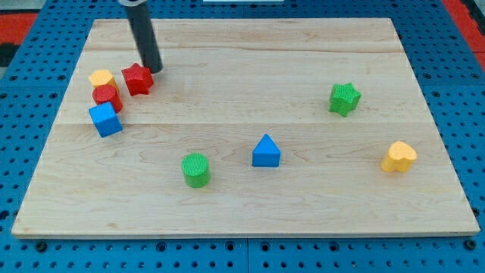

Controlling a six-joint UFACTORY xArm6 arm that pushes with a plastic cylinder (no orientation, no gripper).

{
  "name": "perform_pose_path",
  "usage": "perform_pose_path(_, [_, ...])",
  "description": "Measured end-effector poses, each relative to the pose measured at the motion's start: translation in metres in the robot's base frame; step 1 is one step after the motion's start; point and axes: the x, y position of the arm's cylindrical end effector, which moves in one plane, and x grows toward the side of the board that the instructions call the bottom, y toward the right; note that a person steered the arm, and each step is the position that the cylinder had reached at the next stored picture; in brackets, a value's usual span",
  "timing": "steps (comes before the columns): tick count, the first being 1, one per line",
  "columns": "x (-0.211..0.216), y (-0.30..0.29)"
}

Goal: Push the blue triangle closer to the green circle

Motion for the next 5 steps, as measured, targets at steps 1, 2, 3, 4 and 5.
perform_pose_path(1, [-0.001, 0.07])
perform_pose_path(2, [-0.001, 0.13])
perform_pose_path(3, [0.022, 0.186])
perform_pose_path(4, [0.065, 0.195])
perform_pose_path(5, [0.086, 0.211])
